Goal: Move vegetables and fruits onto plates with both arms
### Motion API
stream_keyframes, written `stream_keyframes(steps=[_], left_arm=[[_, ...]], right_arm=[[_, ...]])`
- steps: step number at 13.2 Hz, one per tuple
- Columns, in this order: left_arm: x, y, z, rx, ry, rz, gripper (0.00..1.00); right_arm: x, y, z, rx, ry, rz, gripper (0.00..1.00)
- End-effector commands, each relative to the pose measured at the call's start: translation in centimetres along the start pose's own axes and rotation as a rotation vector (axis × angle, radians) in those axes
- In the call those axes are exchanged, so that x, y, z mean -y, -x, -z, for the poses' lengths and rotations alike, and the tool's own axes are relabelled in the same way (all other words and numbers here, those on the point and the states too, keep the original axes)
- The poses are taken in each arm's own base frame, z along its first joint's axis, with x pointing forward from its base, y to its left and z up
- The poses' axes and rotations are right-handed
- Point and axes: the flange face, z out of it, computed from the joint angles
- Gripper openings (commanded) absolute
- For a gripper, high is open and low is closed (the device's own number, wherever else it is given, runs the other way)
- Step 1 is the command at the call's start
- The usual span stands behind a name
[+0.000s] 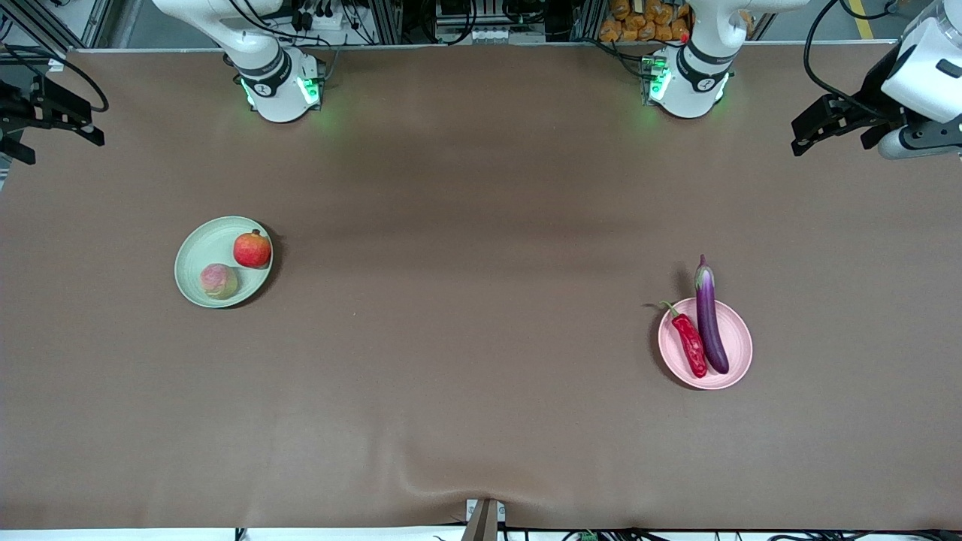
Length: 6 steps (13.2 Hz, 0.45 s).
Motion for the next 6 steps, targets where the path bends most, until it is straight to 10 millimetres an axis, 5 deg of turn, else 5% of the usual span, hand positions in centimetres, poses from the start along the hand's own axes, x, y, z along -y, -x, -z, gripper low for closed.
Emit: stream_keyframes(steps=[1, 6], left_arm=[[0.17, 0.12, 0.53, 0.013, -0.002, -0.017, 1.00], [0.09, 0.21, 0.48, 0.019, -0.002, -0.018, 1.00]], right_arm=[[-0.24, -0.09, 0.41, 0.011, 0.018, 0.000, 1.00], [-0.93, 0.07, 0.22, 0.016, 0.009, -0.013, 1.00]])
